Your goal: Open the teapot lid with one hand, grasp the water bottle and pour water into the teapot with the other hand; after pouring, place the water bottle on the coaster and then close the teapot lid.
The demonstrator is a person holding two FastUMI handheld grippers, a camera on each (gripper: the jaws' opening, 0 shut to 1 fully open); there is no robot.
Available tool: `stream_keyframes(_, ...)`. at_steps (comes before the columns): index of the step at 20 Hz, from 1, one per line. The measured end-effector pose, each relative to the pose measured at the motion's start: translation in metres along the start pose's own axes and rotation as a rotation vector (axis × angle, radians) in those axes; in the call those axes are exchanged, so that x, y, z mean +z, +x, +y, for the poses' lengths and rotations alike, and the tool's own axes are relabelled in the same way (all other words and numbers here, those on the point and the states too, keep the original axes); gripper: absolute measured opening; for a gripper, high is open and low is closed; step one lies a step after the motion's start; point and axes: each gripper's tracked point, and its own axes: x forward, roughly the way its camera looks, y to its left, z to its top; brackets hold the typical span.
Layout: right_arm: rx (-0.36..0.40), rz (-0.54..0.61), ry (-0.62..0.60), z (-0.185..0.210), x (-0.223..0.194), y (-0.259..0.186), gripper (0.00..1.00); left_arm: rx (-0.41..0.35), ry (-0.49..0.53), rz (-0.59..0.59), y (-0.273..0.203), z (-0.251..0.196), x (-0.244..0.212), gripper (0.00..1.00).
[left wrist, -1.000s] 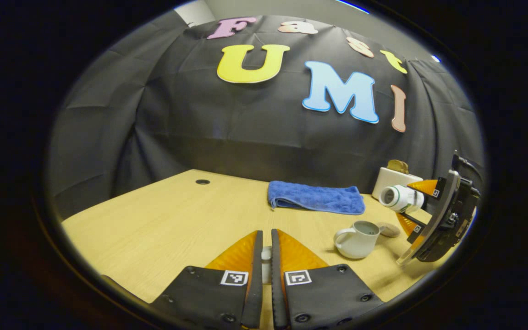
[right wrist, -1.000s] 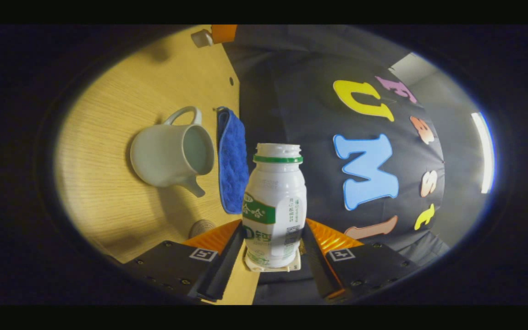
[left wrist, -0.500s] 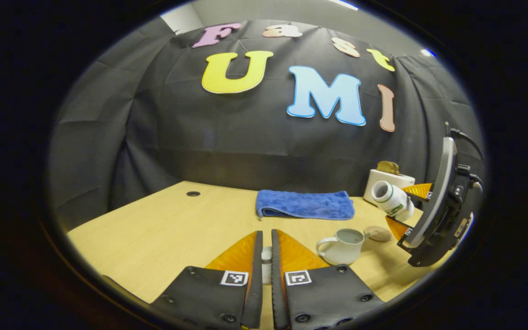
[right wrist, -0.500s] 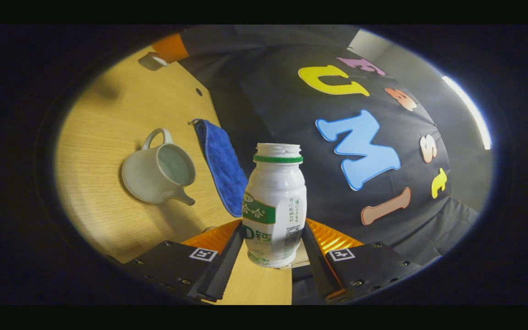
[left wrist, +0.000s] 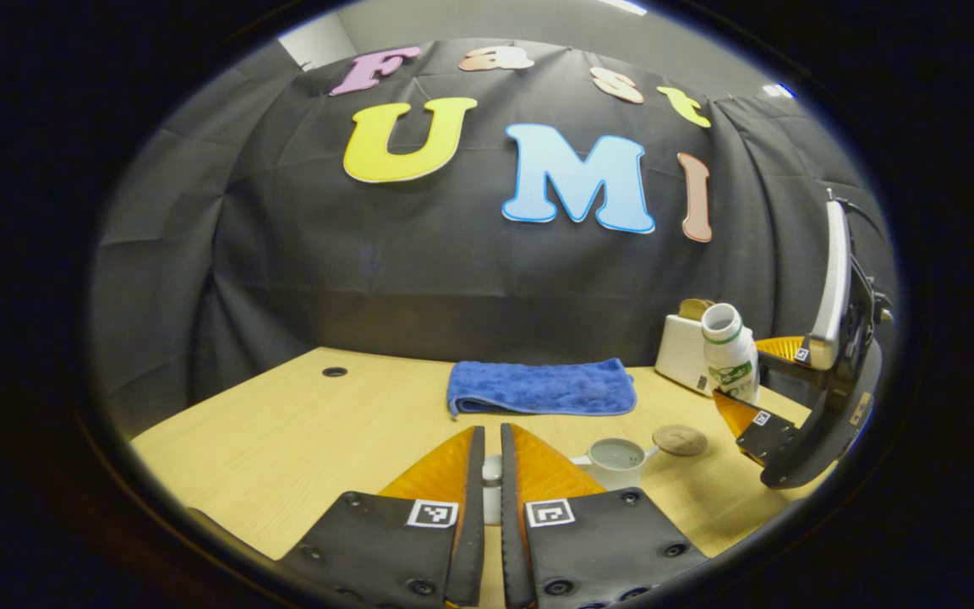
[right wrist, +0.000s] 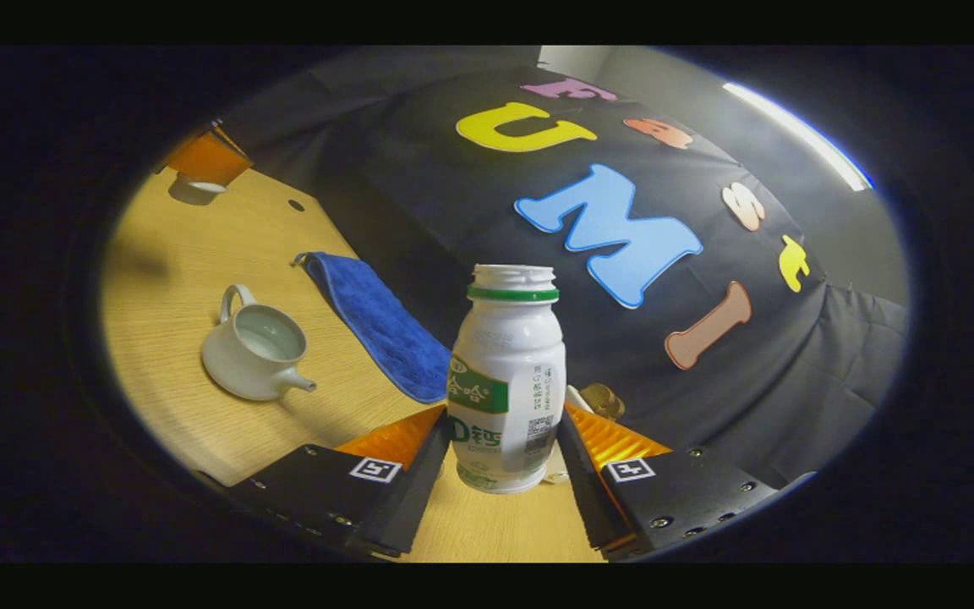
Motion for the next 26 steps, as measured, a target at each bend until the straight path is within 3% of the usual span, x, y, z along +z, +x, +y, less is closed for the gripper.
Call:
stream_keyframes(2, -0.008, 0.011, 0.030, -0.008, -0.008, 0.000, 0.73, -0.011, 0.010, 0.001, 0.005, -0.010, 0.003, 0.19)
stream_keyframes(3, -0.012, 0.016, 0.046, -0.012, -0.012, 0.000, 0.73, -0.018, 0.012, 0.003, 0.008, -0.015, 0.002, 0.12)
stream_keyframes(10, -0.057, 0.048, 0.075, -0.044, -0.045, 0.000, 0.73, -0.064, 0.039, 0.029, 0.033, -0.054, -0.001, 0.12)
stream_keyframes(12, -0.062, 0.058, 0.085, -0.050, -0.055, 0.000, 0.73, -0.073, 0.055, 0.037, 0.042, -0.065, -0.003, 0.19)
stream_keyframes(14, -0.069, 0.069, 0.094, -0.056, -0.068, 0.000, 0.73, -0.083, 0.073, 0.048, 0.049, -0.077, -0.006, 0.16)
stream_keyframes(19, -0.093, 0.104, 0.115, -0.074, -0.098, 0.000, 0.73, -0.114, 0.094, 0.063, 0.069, -0.108, -0.019, 0.15)
stream_keyframes(20, -0.098, 0.110, 0.120, -0.078, -0.103, 0.000, 0.73, -0.118, 0.101, 0.067, 0.073, -0.113, -0.020, 0.19)
stream_keyframes(21, -0.103, 0.114, 0.125, -0.081, -0.107, -0.001, 0.73, -0.121, 0.109, 0.074, 0.077, -0.117, -0.023, 0.15)
stream_keyframes(26, -0.125, 0.137, 0.132, -0.095, -0.128, -0.004, 0.73, -0.115, 0.113, 0.091, 0.090, -0.124, -0.032, 0.16)
